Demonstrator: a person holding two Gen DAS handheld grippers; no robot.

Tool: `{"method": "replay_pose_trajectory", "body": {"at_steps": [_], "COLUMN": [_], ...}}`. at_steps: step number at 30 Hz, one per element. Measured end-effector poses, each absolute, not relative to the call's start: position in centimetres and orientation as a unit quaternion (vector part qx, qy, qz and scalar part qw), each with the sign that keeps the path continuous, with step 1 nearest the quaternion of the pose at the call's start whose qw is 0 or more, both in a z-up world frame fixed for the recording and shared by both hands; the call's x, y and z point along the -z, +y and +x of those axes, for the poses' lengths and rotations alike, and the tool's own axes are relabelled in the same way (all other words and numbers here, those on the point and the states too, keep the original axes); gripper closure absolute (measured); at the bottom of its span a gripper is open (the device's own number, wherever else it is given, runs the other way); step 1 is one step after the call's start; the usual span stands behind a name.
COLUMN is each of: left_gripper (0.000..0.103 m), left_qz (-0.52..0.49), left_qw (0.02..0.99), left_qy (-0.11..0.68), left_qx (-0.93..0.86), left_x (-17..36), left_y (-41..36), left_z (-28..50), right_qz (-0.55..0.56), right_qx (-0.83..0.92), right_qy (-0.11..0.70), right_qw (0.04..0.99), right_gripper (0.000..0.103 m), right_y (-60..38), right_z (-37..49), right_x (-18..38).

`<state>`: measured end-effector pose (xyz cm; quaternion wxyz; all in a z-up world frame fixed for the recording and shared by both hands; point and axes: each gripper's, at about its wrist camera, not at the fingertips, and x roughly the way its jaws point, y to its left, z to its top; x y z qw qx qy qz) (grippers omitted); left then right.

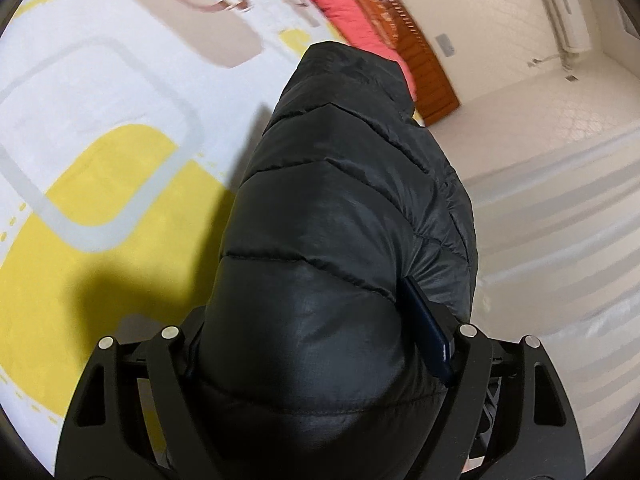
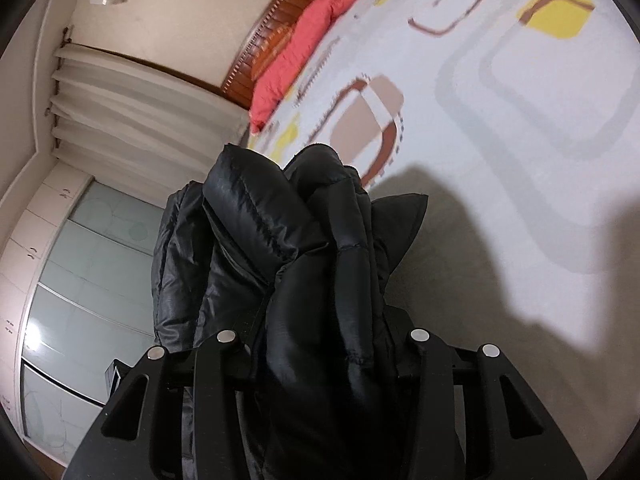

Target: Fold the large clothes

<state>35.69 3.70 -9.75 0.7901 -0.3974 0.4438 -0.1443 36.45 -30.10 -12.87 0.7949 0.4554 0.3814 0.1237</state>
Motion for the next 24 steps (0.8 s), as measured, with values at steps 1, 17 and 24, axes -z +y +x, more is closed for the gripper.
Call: {"method": "replay_pose_trajectory", "body": {"at_steps": [1, 17, 24], "left_gripper": [0.023, 0.014, 0.011], "left_qz": [-0.404, -0.427, -0.422], "left_qw": [0.783, 0.761, 0.775], "left_qy": [0.452, 0.464, 0.447], "left_qx": [0.139, 0.154, 0.145], "left_x": [10.6, 12.6, 11.6], "left_y": [3.9, 7.3, 8.4], "left_z": [36.0, 36.7, 38.8], "right_qz": [0.453, 0.429, 0.461], "right_qx": [-0.121, -0.118, -0.112], "right_qy": [0.388, 0.403, 0.389], "right_qw": [0.793, 0.8, 0.79], "right_gripper": [0.06, 0.035, 0.027], "right_y": [-29.9, -30.5, -31.8], "right_z": [36.5, 36.0, 37.8], "right_x": [13.4, 13.2, 12.7]}}
